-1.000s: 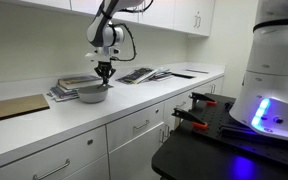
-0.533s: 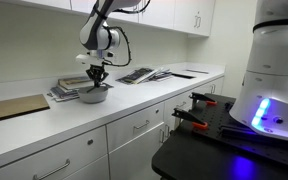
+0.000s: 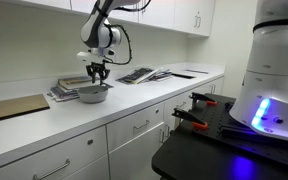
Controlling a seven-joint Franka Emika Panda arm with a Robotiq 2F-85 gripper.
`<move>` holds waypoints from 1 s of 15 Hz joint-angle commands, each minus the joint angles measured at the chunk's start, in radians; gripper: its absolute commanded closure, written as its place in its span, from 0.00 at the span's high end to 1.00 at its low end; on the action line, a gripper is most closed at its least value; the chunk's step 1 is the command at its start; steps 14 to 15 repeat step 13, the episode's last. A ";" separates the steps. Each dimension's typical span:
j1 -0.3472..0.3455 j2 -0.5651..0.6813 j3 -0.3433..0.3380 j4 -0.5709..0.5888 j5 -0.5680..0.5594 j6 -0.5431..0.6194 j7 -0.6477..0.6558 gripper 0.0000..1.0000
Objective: Put the pen in the bowl
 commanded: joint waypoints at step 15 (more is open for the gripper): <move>-0.013 -0.409 -0.010 -0.409 -0.017 0.096 -0.057 1.00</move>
